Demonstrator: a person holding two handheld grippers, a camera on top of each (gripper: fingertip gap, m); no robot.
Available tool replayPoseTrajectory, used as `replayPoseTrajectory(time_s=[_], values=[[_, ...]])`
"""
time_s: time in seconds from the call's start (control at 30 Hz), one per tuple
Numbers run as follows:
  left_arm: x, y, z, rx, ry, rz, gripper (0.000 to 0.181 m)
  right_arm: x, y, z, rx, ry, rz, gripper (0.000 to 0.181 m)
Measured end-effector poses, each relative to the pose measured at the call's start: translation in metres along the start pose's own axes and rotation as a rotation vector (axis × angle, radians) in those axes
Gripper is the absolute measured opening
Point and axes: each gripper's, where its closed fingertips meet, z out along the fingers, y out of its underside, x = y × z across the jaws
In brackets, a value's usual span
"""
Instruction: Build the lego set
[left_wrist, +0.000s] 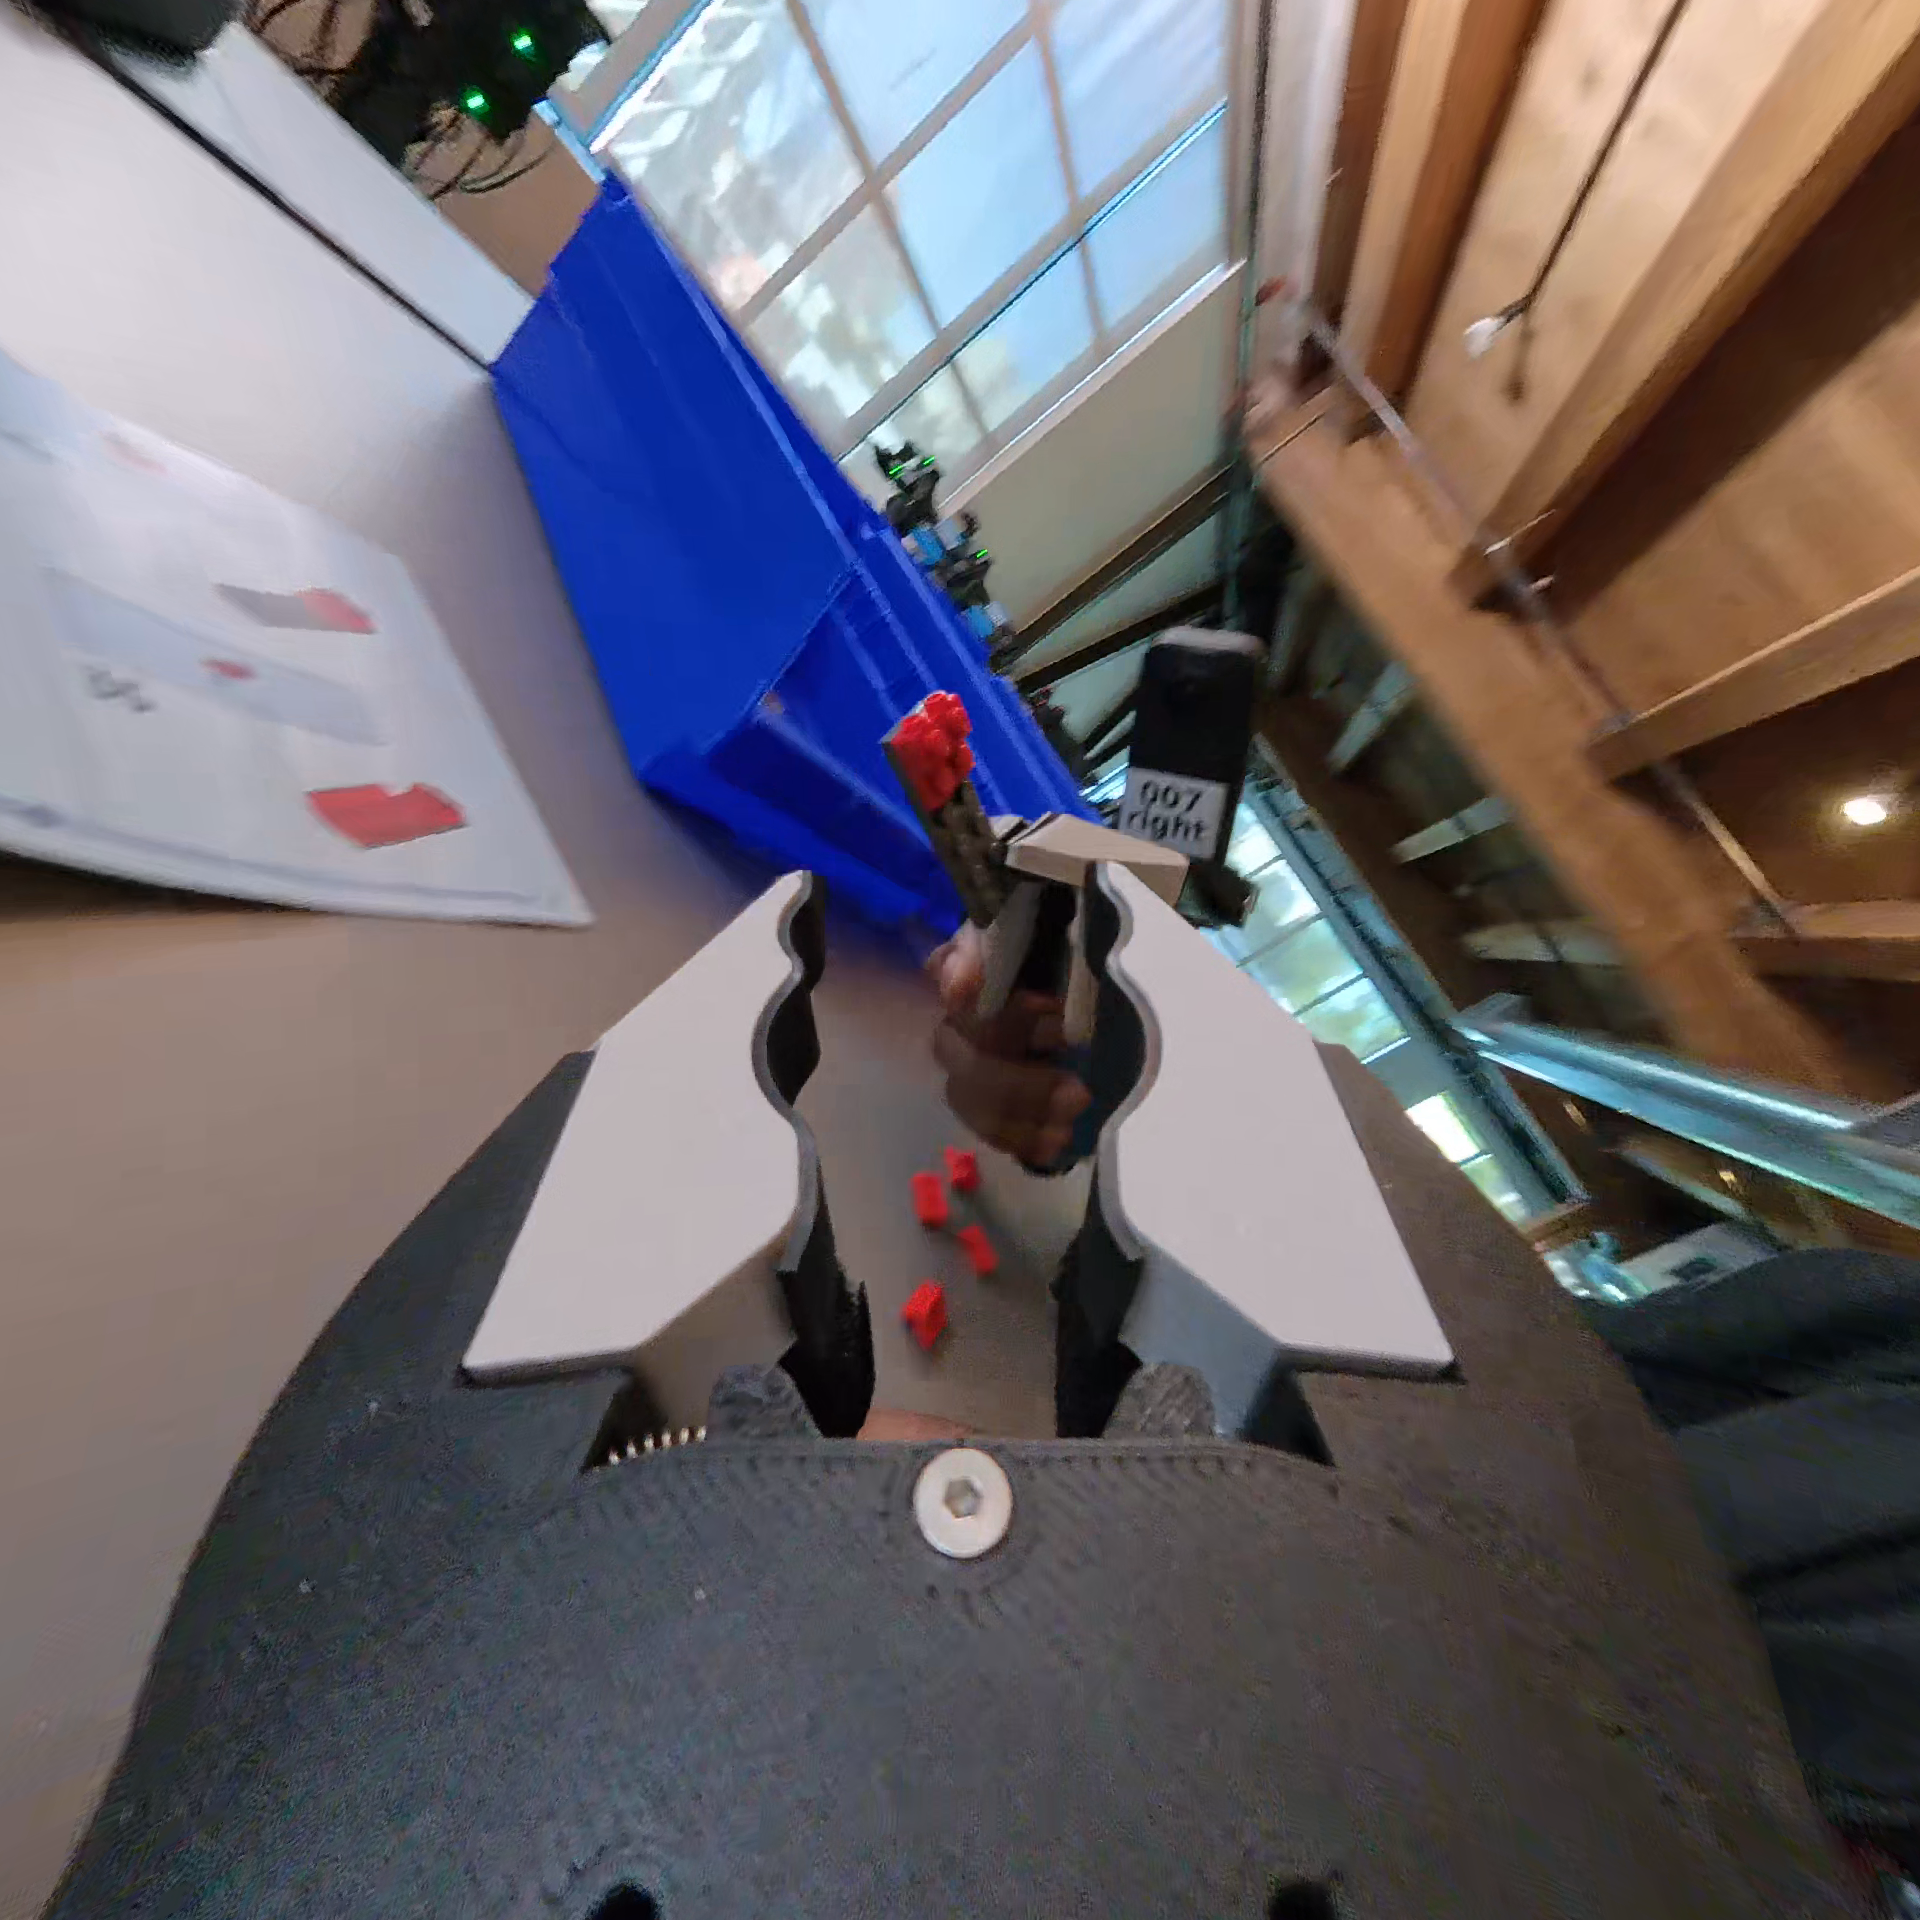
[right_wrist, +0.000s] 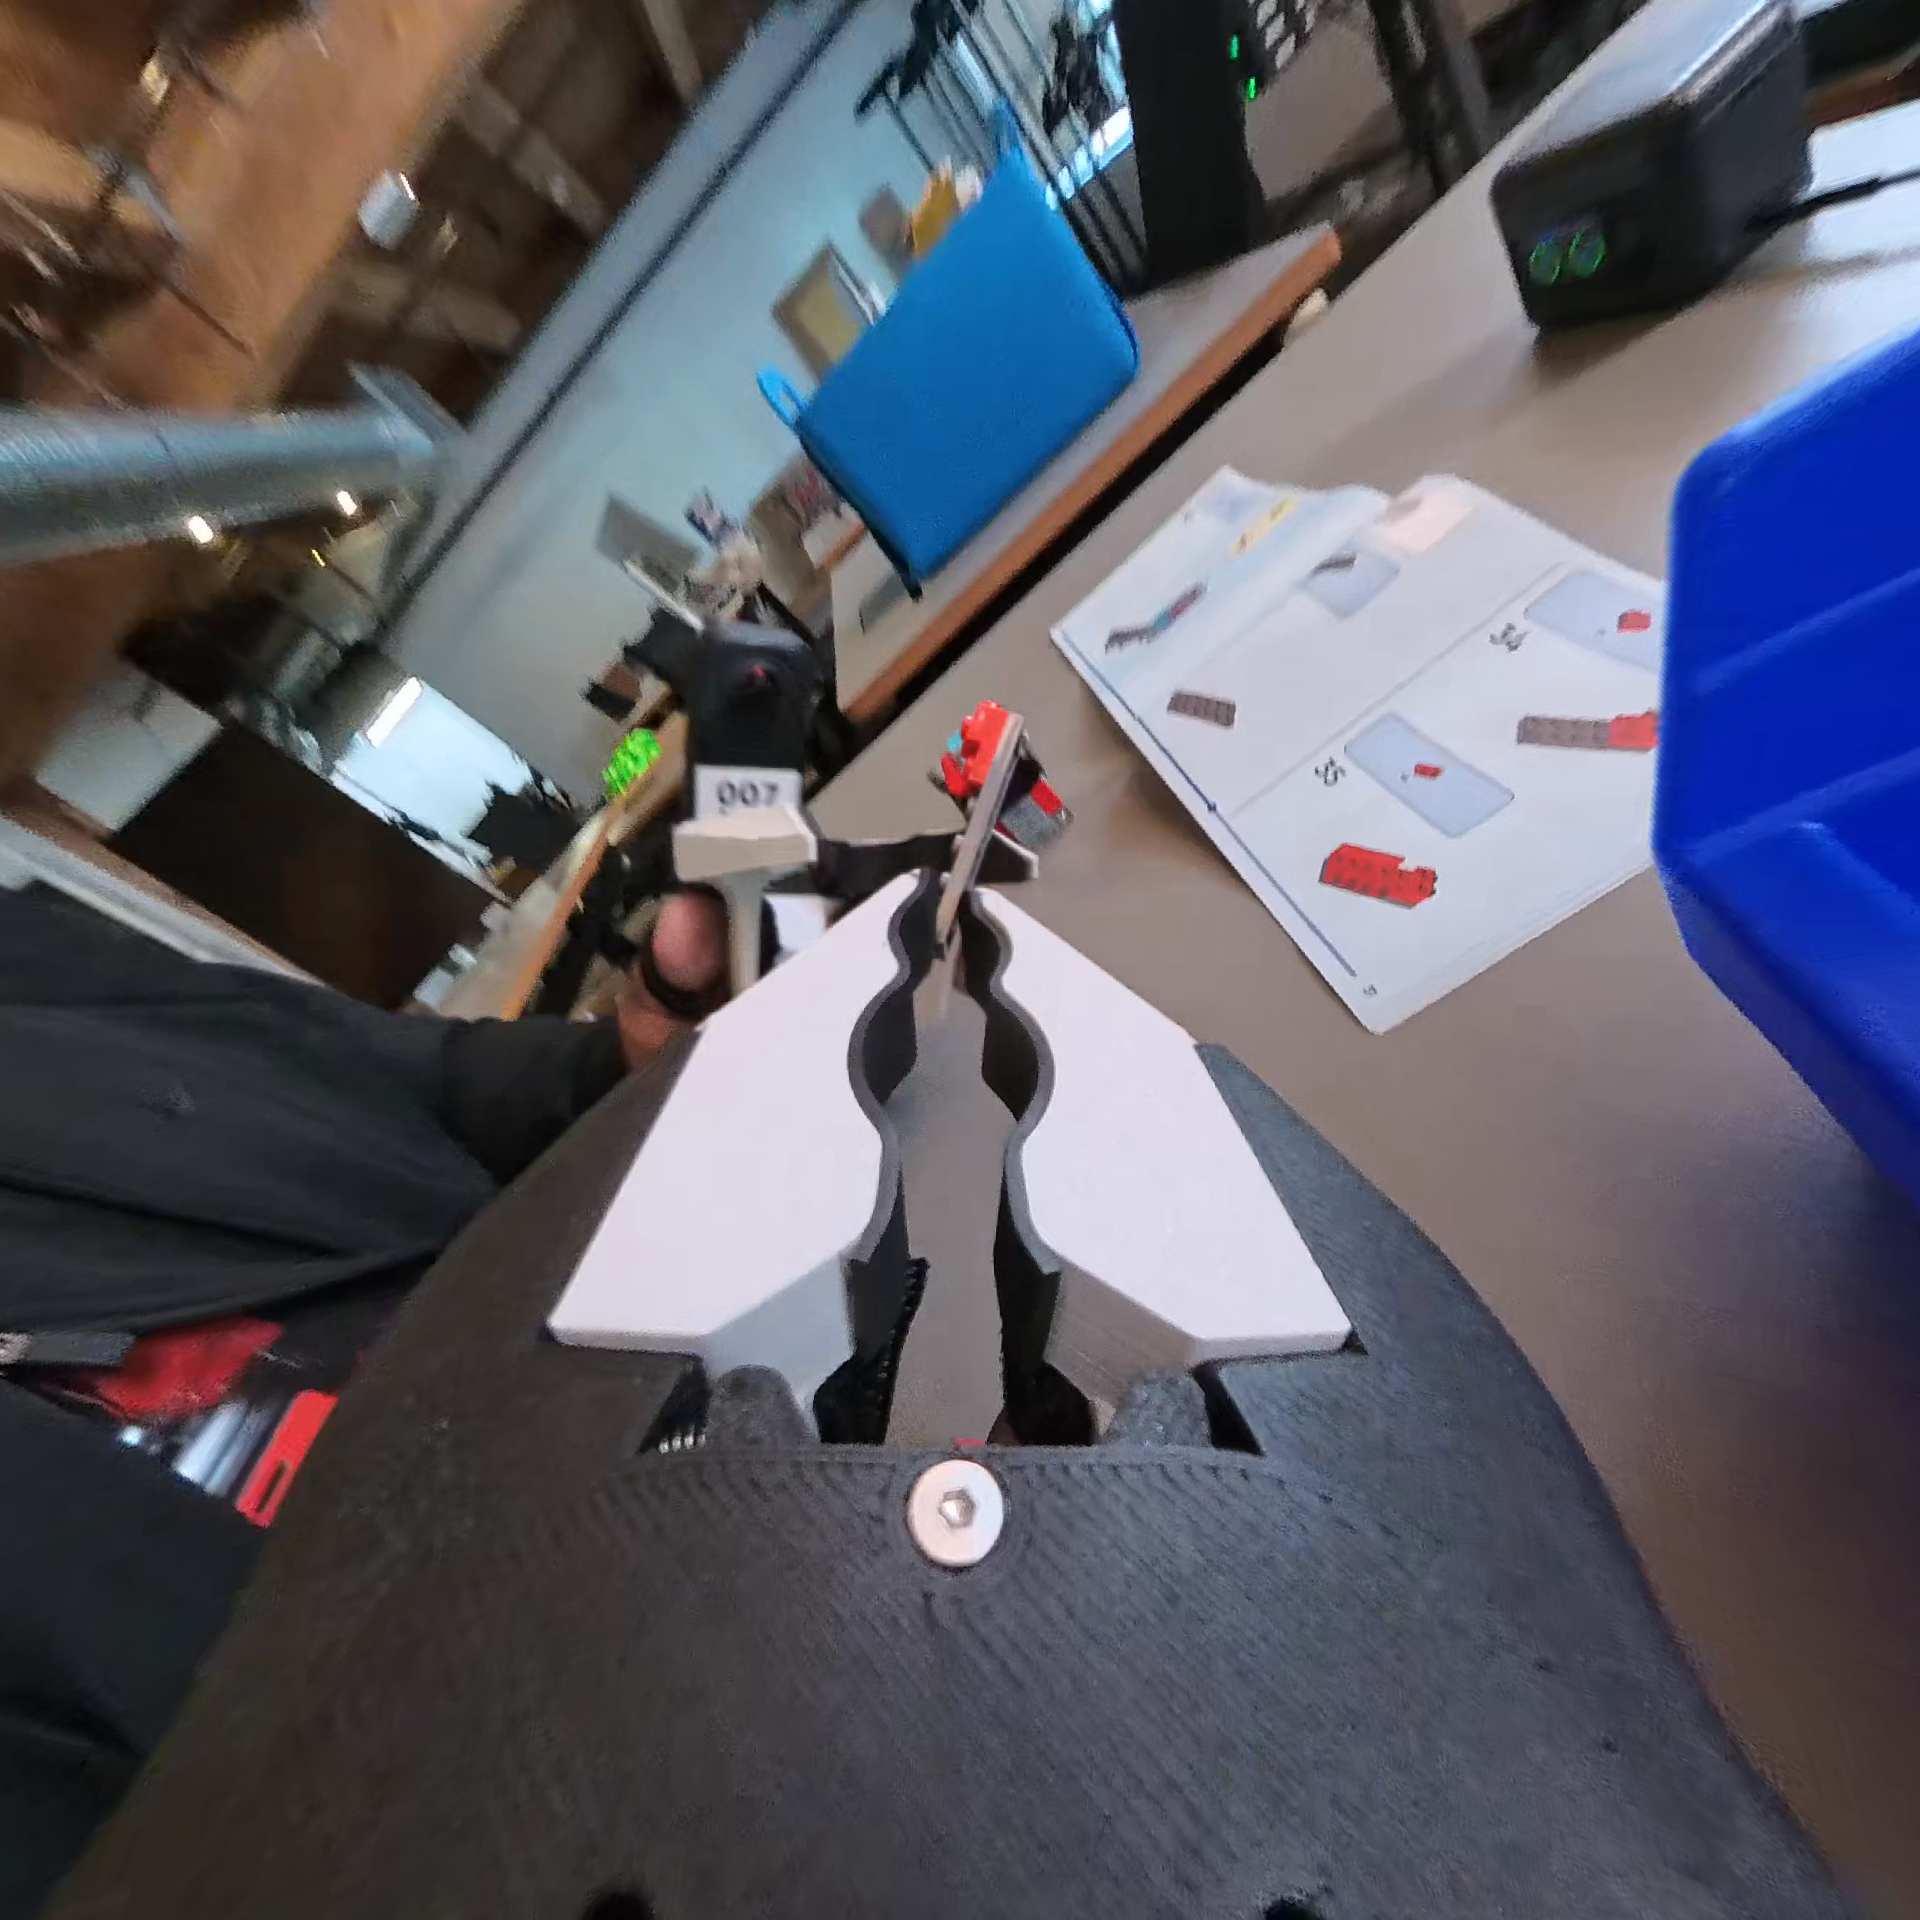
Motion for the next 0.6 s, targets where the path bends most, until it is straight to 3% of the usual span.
replayPoseTrajectory(time_s=[0.17, 0.3, 0.43, 0.57, 0.6], values=[[0.004, -0.015, 0.027, 0.041, 0.098, -0.061, 0.045, -0.001, -0.021, -0.003, 0.136, -0.017, 0.055, 0.003], [0.006, -0.021, 0.044, -0.018, 0.169, -0.075, 0.036, 0.009, -0.02, 0.0, 0.161, 0.011, 0.08, 0.003], [0.001, -0.024, 0.048, -0.048, 0.185, -0.012, 0.011, 0.012, -0.02, 0.003, 0.186, 0.004, 0.093, 0.003], [-0.001, -0.023, 0.044, -0.055, 0.217, -0.042, 0.006, 0.014, -0.015, 0.007, 0.147, 0.014, 0.062, 0.007], [-0.001, -0.022, 0.043, -0.065, 0.216, -0.04, 0.006, 0.015, -0.014, 0.006, 0.134, 0.027, 0.04, 0.016]])
